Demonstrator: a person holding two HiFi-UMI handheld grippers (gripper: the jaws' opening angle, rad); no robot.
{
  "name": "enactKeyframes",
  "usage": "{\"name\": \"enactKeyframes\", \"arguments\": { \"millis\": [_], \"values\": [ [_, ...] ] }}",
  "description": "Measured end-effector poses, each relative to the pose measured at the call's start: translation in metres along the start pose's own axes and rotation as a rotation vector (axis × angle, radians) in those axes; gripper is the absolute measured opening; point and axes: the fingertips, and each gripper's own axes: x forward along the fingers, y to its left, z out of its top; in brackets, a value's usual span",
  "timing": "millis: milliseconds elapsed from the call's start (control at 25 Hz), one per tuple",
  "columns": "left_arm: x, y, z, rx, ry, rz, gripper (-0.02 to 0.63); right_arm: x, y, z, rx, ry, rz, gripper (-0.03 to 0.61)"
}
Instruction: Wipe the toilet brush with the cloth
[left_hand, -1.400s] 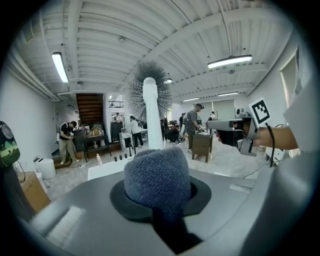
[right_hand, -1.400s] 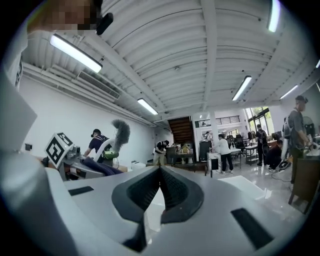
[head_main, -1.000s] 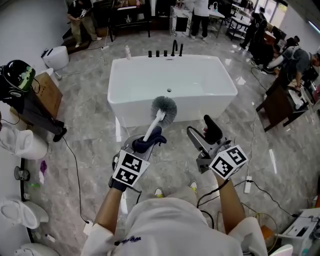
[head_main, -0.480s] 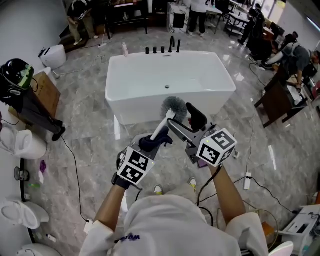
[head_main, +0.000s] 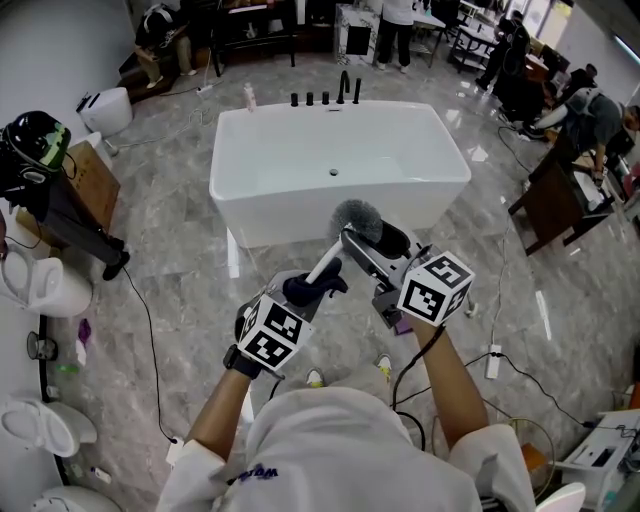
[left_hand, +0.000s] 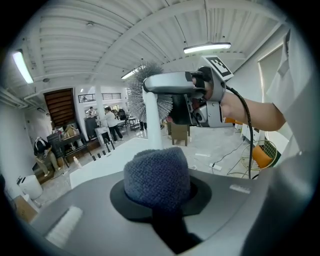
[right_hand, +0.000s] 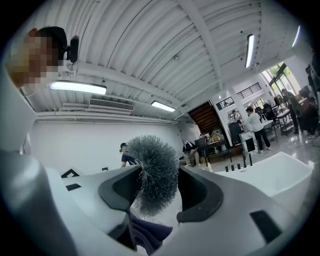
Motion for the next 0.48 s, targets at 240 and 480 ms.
{"name": "enactKeyframes", "arguments": {
  "millis": [240, 480],
  "values": [
    [0.0057, -0.0054, -0.0023, 0.021, 0.012, 0.003, 0.075, -0.002, -0.0028, -0.0041, 0.03, 0.006, -0.014, 0.202],
    [0.0086, -0.0097, -0.002, -0.006, 0.004, -0.038, 0.081, 0.0008, -0.0042, -0.0072, 0.023, 0.021, -0.001, 0.167]
  ]
}}
